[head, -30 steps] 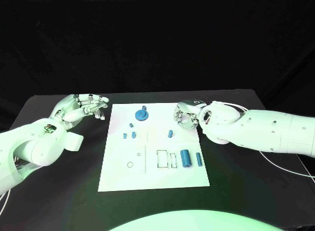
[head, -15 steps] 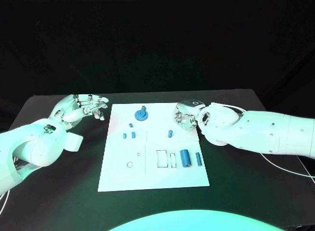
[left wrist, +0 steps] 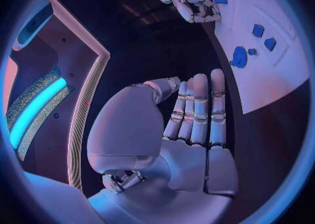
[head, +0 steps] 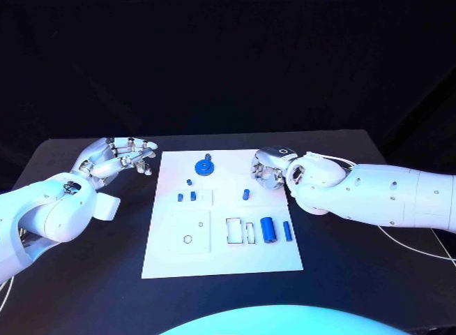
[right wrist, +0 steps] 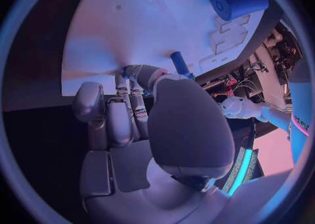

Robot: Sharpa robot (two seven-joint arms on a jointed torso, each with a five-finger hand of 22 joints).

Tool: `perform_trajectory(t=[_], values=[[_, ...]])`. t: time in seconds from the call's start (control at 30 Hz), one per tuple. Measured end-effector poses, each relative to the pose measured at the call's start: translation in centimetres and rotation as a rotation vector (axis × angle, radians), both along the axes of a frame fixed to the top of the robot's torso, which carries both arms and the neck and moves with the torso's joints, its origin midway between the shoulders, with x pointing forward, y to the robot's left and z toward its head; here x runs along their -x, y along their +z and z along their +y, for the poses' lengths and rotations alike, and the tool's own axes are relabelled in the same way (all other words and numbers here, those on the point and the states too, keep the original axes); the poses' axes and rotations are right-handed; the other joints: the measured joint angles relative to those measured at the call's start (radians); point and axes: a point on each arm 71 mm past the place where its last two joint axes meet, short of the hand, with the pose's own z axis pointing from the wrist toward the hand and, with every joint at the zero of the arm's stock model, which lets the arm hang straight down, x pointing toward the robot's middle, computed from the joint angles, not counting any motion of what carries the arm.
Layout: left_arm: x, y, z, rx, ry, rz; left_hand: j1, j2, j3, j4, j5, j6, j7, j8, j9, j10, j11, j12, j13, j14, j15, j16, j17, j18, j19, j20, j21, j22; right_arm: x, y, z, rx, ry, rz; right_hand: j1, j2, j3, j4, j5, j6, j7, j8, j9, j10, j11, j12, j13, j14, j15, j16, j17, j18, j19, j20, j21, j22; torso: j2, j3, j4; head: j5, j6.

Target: Assemble the parts on the task board

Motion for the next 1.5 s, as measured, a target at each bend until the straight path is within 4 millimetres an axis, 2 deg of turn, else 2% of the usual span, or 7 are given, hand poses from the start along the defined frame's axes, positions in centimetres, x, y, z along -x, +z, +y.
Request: perform_trajectory(t=[0.33, 0.97, 1.27, 1.43, 1.5], values=[[0.0, 0.0, 0.0, -0.001, 0.000, 0.000, 0.000, 0.000, 0.000, 0.000, 0.000, 0.000, 0.000, 0.000, 0.000, 0.000, 0.000, 0.000, 0.000, 0.000, 0.000, 0.000, 0.000, 0.000, 0.000, 0.000, 0.000, 0.000, 0.4, 0.1, -0.3, -0.025, -0.009, -0.019, -0.004, 0.001, 0.003, -0.005, 0.000, 0.000, 0.000, 0.002, 0.002, 0.003, 0.004, -0.008, 0.000, 0.000, 0.000, 0.006, 0.004, 0.000, 0.001, -0.002, 0.007, 0.000, 0.000, 0.0002, 0.0000, 0.001, 0.002], [0.0, -0.1, 0.0, -0.007, -0.001, -0.003, 0.000, 0.000, 0.000, 0.000, 0.000, 0.000, 0.000, 0.000, -0.001, 0.000, 0.000, 0.000, -0.002, 0.000, 0.000, 0.000, -0.001, 0.000, 0.000, 0.000, -0.004, -0.001, 0.8, 2.6, -0.7, -0.084, -0.017, -0.049, -0.014, -0.010, 0.019, -0.022, -0.001, 0.003, -0.003, 0.002, 0.003, 0.003, 0.004, -0.007, 0.000, 0.004, -0.003, 0.006, 0.004, 0.000, 0.001, -0.001, 0.007, 0.000, 0.000, -0.0006, 0.0003, 0.005, 0.009], [0.0, -0.1, -0.2, -0.006, -0.004, -0.005, 0.000, 0.000, 0.000, 0.000, 0.000, 0.000, 0.000, -0.004, -0.001, 0.000, 0.000, 0.000, -0.002, 0.000, 0.000, 0.000, -0.001, 0.000, 0.000, 0.000, -0.004, -0.001, 2.3, 4.1, 1.4, -0.139, 0.044, -0.046, -0.014, -0.009, 0.019, -0.022, -0.002, 0.003, -0.003, 0.002, 0.003, 0.003, 0.003, -0.007, 0.000, 0.004, -0.003, 0.006, 0.004, 0.000, 0.001, -0.001, 0.007, 0.000, -0.001, -0.0008, -0.0003, 0.023, 0.016], [0.0, -0.1, -0.2, -0.006, -0.005, -0.005, 0.000, 0.000, 0.000, 0.000, 0.000, 0.000, 0.000, -0.004, -0.001, 0.000, 0.000, 0.000, -0.002, 0.000, 0.000, 0.000, -0.001, 0.000, 0.000, 0.000, -0.004, -0.001, 3.0, 4.5, 3.1, -0.165, 0.087, -0.043, -0.014, -0.009, 0.019, -0.022, -0.004, 0.003, -0.003, 0.002, 0.003, 0.003, 0.003, -0.007, 0.000, 0.004, -0.003, 0.006, 0.004, 0.000, 0.001, -0.001, 0.007, -0.001, -0.001, -0.0011, 0.0009, 0.038, 0.018], [0.0, -0.1, -0.2, -0.006, -0.005, -0.005, 0.000, 0.000, 0.000, 0.000, 0.000, 0.000, 0.000, -0.004, -0.001, 0.000, 0.000, 0.000, -0.002, 0.000, 0.000, 0.000, -0.001, 0.000, 0.000, 0.000, -0.004, -0.001, 3.3, 4.6, 4.0, -0.177, 0.111, -0.042, -0.014, -0.009, 0.022, -0.025, -0.005, 0.003, -0.003, 0.002, 0.003, 0.003, 0.003, -0.008, 0.000, 0.004, -0.003, 0.006, 0.004, 0.000, 0.001, -0.001, 0.007, -0.001, -0.001, -0.0012, 0.0011, 0.050, 0.018]])
